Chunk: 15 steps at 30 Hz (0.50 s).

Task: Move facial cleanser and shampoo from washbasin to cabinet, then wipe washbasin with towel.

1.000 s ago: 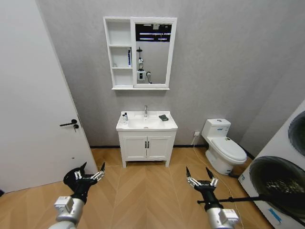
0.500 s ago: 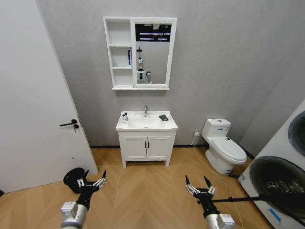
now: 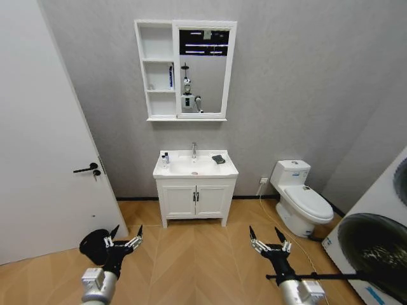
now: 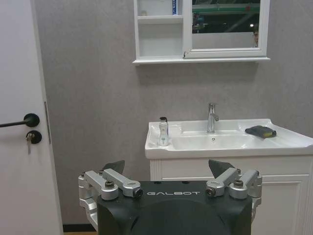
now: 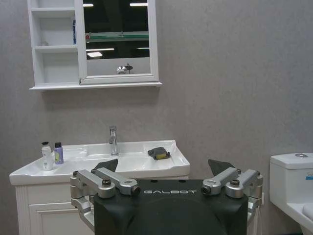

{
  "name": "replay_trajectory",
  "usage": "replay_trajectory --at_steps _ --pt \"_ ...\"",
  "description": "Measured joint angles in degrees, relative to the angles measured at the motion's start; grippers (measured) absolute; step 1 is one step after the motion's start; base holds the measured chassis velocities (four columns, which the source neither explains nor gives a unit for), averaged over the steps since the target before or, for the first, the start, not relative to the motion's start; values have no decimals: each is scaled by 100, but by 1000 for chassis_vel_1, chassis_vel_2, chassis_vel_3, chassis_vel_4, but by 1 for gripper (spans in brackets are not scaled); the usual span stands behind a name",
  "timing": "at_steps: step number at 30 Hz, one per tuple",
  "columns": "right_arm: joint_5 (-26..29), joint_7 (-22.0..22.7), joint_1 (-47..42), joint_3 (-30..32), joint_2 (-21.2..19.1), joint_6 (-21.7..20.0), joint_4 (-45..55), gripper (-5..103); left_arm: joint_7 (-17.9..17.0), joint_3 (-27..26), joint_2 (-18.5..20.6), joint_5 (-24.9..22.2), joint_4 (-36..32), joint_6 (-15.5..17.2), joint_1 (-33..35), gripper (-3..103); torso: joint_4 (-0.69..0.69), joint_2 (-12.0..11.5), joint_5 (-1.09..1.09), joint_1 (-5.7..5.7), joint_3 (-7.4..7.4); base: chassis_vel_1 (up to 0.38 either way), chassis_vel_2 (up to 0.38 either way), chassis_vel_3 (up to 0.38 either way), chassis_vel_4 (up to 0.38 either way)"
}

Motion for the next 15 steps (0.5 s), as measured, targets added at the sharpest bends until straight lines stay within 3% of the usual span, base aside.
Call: replay_trajectory --at_steps 15 --pt "-62 28 145 -137 -33 -93 -112 100 -16 100 -27 -19 420 -10 -325 97 0 0 -3 -1 0 -232 230 217 -218"
